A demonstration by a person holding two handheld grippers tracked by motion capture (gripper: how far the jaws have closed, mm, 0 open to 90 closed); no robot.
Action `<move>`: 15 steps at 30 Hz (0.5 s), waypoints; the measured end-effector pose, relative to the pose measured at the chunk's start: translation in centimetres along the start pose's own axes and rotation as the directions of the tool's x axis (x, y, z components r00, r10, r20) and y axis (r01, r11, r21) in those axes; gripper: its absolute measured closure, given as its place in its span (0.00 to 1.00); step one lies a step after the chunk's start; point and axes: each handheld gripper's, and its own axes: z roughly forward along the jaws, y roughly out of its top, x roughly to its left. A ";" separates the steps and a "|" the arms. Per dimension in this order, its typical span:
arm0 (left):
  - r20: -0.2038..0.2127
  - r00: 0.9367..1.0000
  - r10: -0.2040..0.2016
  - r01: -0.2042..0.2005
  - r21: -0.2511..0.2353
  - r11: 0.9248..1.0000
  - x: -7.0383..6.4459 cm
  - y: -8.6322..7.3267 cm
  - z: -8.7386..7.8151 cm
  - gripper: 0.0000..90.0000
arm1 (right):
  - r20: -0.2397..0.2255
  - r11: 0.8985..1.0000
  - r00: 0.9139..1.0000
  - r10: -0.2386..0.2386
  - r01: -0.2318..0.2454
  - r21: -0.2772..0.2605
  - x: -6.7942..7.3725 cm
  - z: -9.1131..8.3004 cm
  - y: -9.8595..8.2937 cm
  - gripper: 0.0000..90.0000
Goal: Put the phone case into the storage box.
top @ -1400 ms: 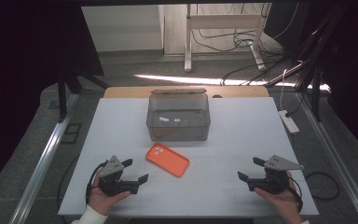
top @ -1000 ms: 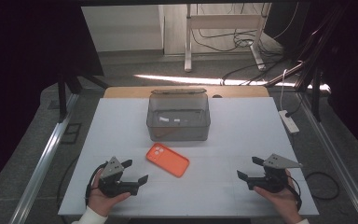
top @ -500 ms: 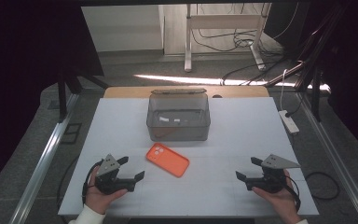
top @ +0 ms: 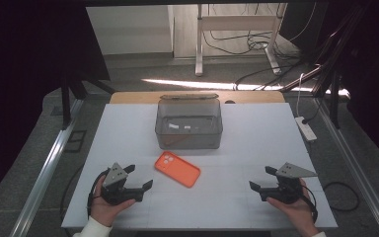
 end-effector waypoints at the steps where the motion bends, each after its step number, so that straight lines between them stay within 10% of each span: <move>1: 0.000 1.000 0.000 0.000 0.000 1.000 0.0 0.0 0.0 0.15 | 0.000 1.000 1.000 0.001 -0.001 0.003 0.0 0.0 0.0 0.18; 15: 0.002 1.000 0.006 -0.006 0.008 1.000 -0.1 -0.2 0.0 0.15 | -0.014 1.000 1.000 -0.003 0.003 -0.019 0.6 0.5 1.5 0.19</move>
